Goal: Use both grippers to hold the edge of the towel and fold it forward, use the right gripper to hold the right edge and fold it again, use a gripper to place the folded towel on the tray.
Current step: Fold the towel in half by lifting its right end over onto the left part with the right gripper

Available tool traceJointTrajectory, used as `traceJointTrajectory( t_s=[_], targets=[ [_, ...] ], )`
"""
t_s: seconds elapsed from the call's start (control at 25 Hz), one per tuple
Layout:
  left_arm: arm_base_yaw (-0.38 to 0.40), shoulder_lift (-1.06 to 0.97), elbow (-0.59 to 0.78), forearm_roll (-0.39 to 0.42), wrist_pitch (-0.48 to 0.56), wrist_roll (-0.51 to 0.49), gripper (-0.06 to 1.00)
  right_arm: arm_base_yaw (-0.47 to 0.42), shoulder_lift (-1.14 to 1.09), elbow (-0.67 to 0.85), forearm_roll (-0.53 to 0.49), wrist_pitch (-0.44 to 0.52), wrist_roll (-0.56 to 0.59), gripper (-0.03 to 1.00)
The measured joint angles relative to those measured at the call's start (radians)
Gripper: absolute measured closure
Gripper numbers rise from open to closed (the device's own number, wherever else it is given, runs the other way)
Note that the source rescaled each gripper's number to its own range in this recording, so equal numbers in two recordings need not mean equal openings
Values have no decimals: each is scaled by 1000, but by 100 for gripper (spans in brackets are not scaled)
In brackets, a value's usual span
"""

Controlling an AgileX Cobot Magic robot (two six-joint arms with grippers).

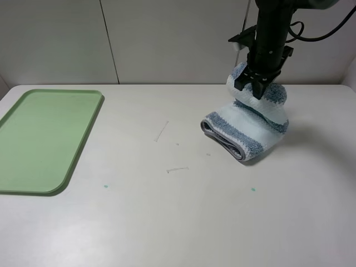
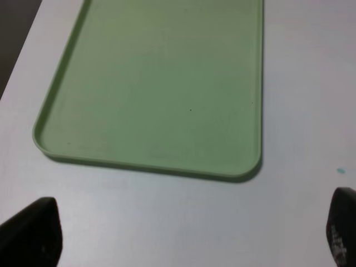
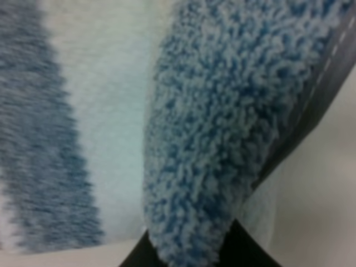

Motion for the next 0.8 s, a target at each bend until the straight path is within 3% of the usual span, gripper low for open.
traceJointTrajectory(
  t_s=[0.64,0.72,0.8],
  targets=[
    [0,0,0,0,0,0,0,59,-36,157,64,0,-19,90],
    [0,0,0,0,0,0,0,61,-37,157,77,-1,-18,78],
    [0,0,0,0,0,0,0,61,-37,157,93,-2,-7,35]
  ],
)
